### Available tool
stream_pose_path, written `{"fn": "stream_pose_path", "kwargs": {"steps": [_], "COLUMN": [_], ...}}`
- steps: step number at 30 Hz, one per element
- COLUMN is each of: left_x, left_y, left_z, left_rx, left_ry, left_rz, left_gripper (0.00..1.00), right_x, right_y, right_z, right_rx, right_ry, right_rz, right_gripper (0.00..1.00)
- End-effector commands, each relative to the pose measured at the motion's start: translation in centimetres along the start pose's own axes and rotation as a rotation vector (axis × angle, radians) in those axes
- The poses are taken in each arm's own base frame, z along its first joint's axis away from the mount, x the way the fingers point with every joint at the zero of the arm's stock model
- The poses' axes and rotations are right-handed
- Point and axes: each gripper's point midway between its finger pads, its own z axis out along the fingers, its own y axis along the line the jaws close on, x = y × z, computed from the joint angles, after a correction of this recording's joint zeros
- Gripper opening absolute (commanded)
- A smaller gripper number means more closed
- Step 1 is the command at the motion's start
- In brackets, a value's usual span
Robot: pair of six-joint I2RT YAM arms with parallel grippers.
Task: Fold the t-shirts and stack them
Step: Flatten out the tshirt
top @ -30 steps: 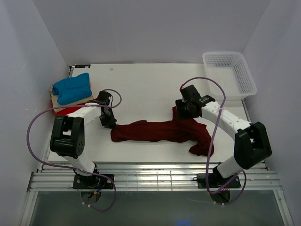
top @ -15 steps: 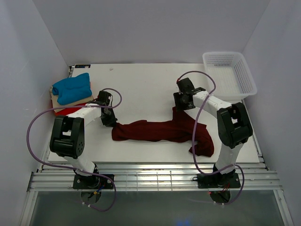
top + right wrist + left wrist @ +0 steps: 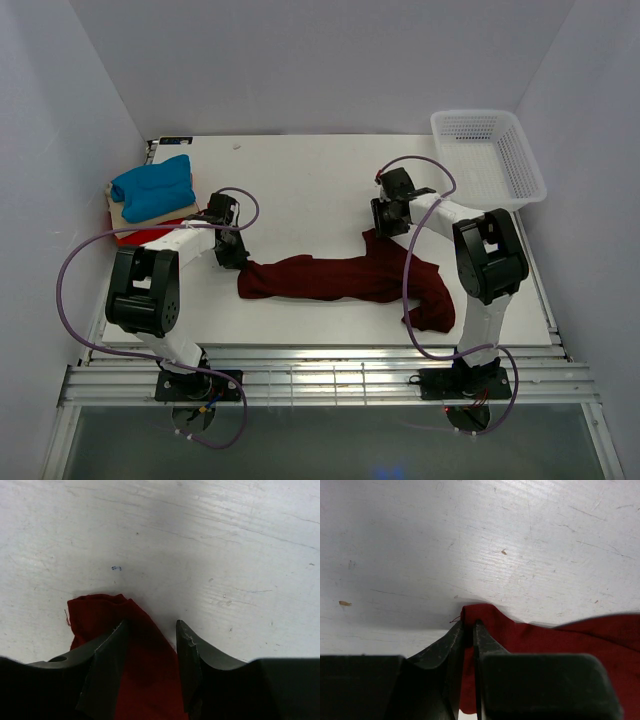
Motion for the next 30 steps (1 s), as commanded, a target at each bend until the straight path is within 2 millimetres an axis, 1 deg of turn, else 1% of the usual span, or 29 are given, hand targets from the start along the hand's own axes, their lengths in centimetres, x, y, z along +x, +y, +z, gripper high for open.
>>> {"fn": "stream_pose_path", "kwargs": {"steps": [1,2,4,5,6,7,8,9,10,11,12,13,14,15,16,17,18,19,20,21,22,23,24,25,26,27,30], "left_x": [2.9,3.0,3.1,3.0,3.0,2.8,2.6,2.3,1.2,0.4,-0.4,-1.2,-3.6,-5.0,-6.1,-8.6,-10.0,-10.8,-11.8,-13.7,-14.3,-15.0,-16.0,-16.3,-16.7,-17.0,-17.3], "left_y": [1.8,1.8,1.8,1.7,1.8,1.7,1.7,1.8,1.4,1.3,1.1,1.0,0.1,0.1,-0.1,-1.2,-1.4,-1.7,-1.9,-2.7,-2.8,-3.1,-3.6,-3.8,-4.1,-4.3,-4.2], "left_z": [2.1,2.1,2.2,2.2,2.2,2.1,1.9,1.8,1.2,0.8,0.2,-0.6,-2.4,-3.5,-4.8,-7.4,-9.0,-10.4,-11.8,-14.7,-16.1,-17.4,-19.8,-20.9,-21.9,-23.7,-26.3], "left_rx": [-0.066,-0.066,-0.067,-0.066,-0.066,-0.064,-0.069,-0.071,-0.062,-0.067,-0.066,-0.073,-0.053,-0.066,-0.069,-0.041,-0.042,-0.039,-0.033,-0.010,-0.003,0.007,0.033,0.047,0.059,0.078,0.094], "left_ry": [0.094,0.097,0.100,0.098,0.098,0.091,0.080,0.067,0.032,0.006,-0.021,-0.043,-0.120,-0.168,-0.203,-0.289,-0.340,-0.373,-0.408,-0.489,-0.518,-0.550,-0.606,-0.628,-0.649,-0.689,-0.754], "left_rz": [0.017,0.015,0.015,0.014,0.014,0.012,0.014,0.014,0.019,0.026,0.029,0.038,0.036,0.034,0.035,0.032,0.026,0.026,0.023,0.014,0.012,0.015,0.010,0.014,0.017,0.018,0.021], "left_gripper": [0.22,0.22,0.22,0.22,0.18,0.10,0.00,0.00,0.00,0.00,0.00,0.00,0.00,0.00,0.00,0.00,0.00,0.00,0.00,0.00,0.00,0.00,0.00,0.00,0.00,0.00,0.00], "right_x": [1.1,1.3,1.6,1.8,2.0,2.1,2.1,1.5,0.9,0.2,-1.0,-4.2,-5.1,-6.7,-10.9,-11.4,-13.0,-16.6,-16.9,-17.8,-18.6,-20.1,-20.1,-20.1,-19.6,-19.6,-18.9], "right_y": [1.2,1.2,1.2,1.2,1.1,1.0,0.8,0.5,0.3,0.0,-0.4,-0.4,-0.8,-1.3,-1.6,-2.1,-2.3,-2.9,-3.3,-3.8,-4.5,-4.7,-5.0,-5.4,-5.5,-5.7,-5.9], "right_z": [-0.7,-0.7,-0.7,-0.6,-0.5,-0.5,-0.6,-0.9,-1.7,-2.3,-3.2,-5.1,-6.4,-7.7,-10.7,-12.2,-13.8,-17.2,-18.7,-20.1,-21.2,-23.8,-24.6,-26.4,-26.6,-28.4,-30.3], "right_rx": [-0.064,-0.069,-0.071,-0.068,-0.060,-0.056,-0.049,-0.025,-0.008,0.007,0.030,0.034,0.055,0.085,0.091,0.102,0.106,0.112,0.120,0.133,0.145,0.148,0.151,0.153,0.155,0.165,0.170], "right_ry": [0.017,0.025,0.033,0.040,0.047,0.054,0.055,0.039,0.033,0.019,-0.007,-0.086,-0.089,-0.119,-0.216,-0.205,-0.236,-0.333,-0.327,-0.352,-0.372,-0.437,-0.448,-0.484,-0.480,-0.518,-0.552], "right_rz": [0.008,0.008,0.005,0.005,0.007,0.005,0.006,0.008,0.008,0.008,-0.001,-0.007,-0.019,-0.033,-0.024,-0.026,-0.027,-0.011,-0.012,-0.015,-0.006,-0.001,0.005,0.017,0.019,0.026,0.026], "right_gripper": [0.44,0.32,0.19,0.10,0.08,0.08,0.08,0.08,0.08,0.08,0.08,0.08,0.08,0.08,0.08,0.08,0.08,0.08,0.08,0.08,0.08,0.08,0.08,0.08,0.08,0.08,0.08]}}
